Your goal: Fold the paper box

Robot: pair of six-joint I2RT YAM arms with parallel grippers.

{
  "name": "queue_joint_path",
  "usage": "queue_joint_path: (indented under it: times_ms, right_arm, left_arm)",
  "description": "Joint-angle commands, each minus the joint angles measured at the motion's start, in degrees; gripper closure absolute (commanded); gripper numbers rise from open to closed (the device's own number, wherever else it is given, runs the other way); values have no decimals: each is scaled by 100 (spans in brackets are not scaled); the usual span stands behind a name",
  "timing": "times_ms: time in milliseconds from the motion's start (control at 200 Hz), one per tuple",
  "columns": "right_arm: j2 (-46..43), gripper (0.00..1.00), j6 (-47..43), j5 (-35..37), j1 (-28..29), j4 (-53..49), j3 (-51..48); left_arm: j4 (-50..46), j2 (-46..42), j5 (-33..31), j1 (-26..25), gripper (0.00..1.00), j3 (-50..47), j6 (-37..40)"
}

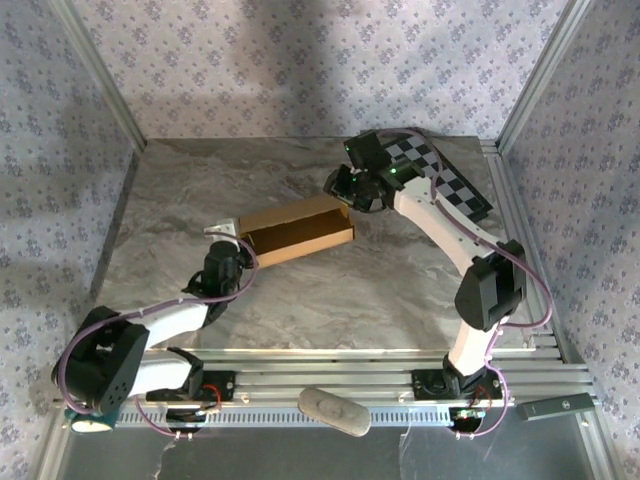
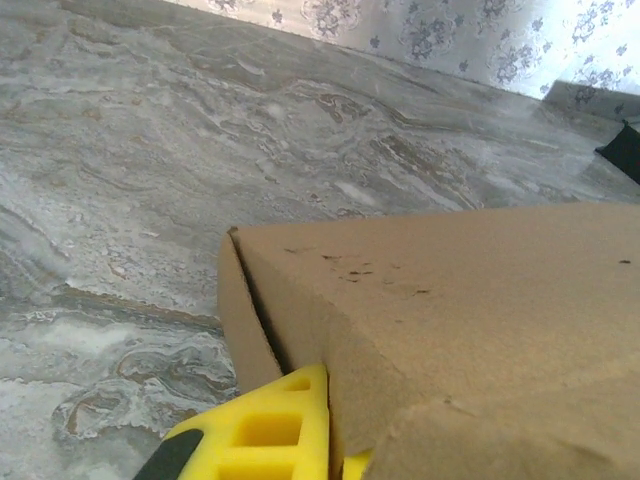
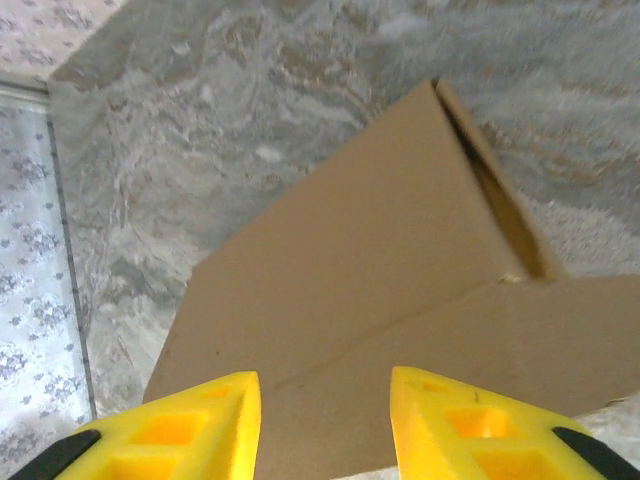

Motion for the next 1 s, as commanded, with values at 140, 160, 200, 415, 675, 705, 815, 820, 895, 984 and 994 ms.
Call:
queue_joint_path:
  times_ms: [140, 160, 200, 415, 675, 705, 815, 820, 895, 984, 994]
  right_arm:
    - [386, 68, 124, -382, 79, -434, 159]
    - [395, 68, 115, -395, 78, -450, 122]
    - [412, 69, 106, -439, 77, -470, 24]
    - [452, 71, 156, -558, 50, -175, -624]
    - [584, 70, 227, -540, 49, -158, -720]
    - [593, 69, 241, -545, 46, -123, -754]
    - [658, 69, 273, -574, 38, -20, -855]
    - [660, 69, 273, -575, 36, -22, -856]
    - [711, 69, 254, -606, 23, 11, -899]
    - [742, 69, 200, -640, -3, 29, -934]
    - [743, 69, 189, -643, -2, 33, -936]
  left_arm:
    - [-1027, 228, 325, -51, 86, 61, 124]
    - [-1075, 214, 325, -47, 84, 66, 117]
    - [-1182, 180, 361, -46, 82, 77, 115]
    - [-1808, -153, 634, -58, 67, 127, 26]
    - [-3792, -1994, 804, -103, 51, 421, -847]
    - [-4170, -2264, 820, -102, 51, 554, -1122]
    - [-5606, -3136, 990, -141, 55, 1038, -2171]
    - [-5664, -3169, 997, -146, 56, 1062, -2215]
    - [-6382, -3482, 1195, -172, 60, 1491, -2573]
    - [-7223, -3290, 1279, -179, 60, 2307, -2634]
    - [-7337, -3220, 1268, -184, 60, 2404, -2612]
